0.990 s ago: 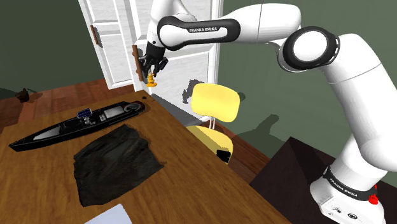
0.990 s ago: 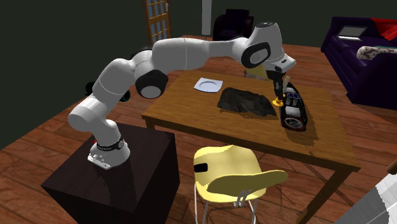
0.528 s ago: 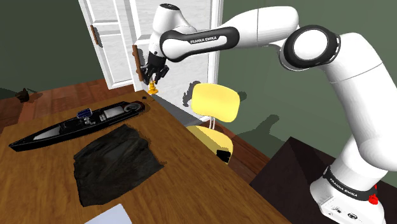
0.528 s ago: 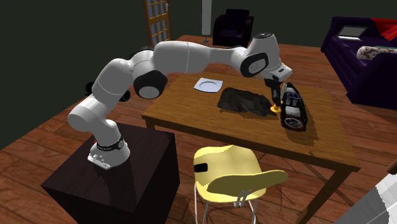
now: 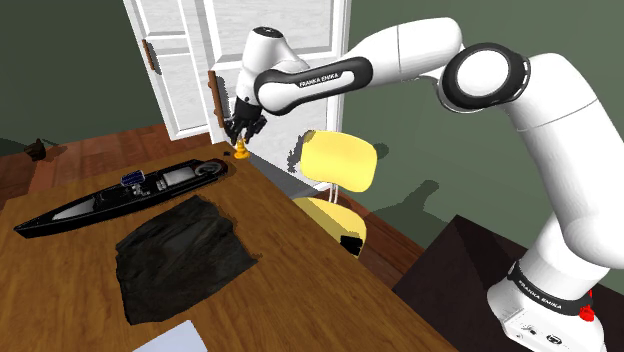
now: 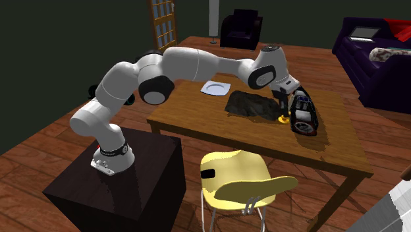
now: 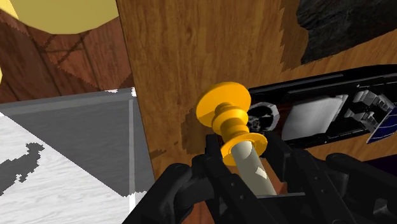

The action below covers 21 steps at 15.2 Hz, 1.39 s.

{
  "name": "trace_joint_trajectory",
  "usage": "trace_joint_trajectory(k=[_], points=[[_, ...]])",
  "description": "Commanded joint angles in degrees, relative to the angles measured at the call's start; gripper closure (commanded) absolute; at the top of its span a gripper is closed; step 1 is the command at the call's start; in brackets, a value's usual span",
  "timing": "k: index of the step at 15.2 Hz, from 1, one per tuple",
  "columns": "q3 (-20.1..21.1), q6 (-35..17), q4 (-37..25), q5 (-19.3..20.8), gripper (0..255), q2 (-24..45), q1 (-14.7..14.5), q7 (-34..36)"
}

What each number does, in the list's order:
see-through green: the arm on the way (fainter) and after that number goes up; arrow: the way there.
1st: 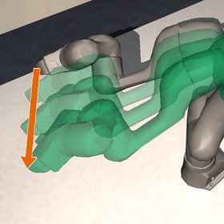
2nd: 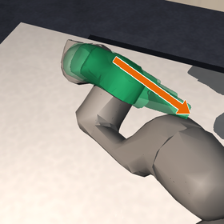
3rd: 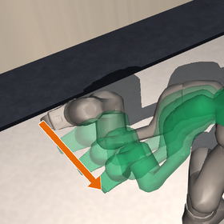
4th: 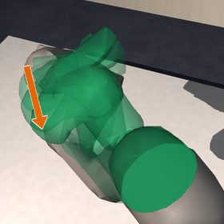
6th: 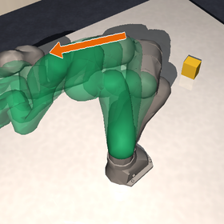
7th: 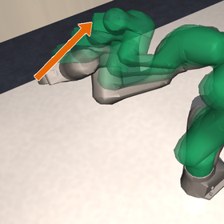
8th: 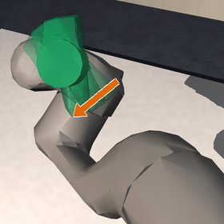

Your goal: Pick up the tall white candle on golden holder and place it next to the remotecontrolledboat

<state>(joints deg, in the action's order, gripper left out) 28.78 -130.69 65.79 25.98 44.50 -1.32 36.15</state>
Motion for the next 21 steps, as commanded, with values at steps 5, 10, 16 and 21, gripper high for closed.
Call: trace_joint_trajectory(k=[5, 10, 16, 21], points=[[-0.7, -3.79, 2.87, 0.91, 255, 1.03, 0.22, 0.98], [-1.42, -6.65, 4.51, 1.76, 255, 2.3, 0.15, 1.77], [-2.41, -9.83, 5.84, 2.82, 255, 4.18, -0.13, 2.69], [-3.29, -12.22, 6.43, 3.68, 255, 5.94, -0.49, 3.41]])
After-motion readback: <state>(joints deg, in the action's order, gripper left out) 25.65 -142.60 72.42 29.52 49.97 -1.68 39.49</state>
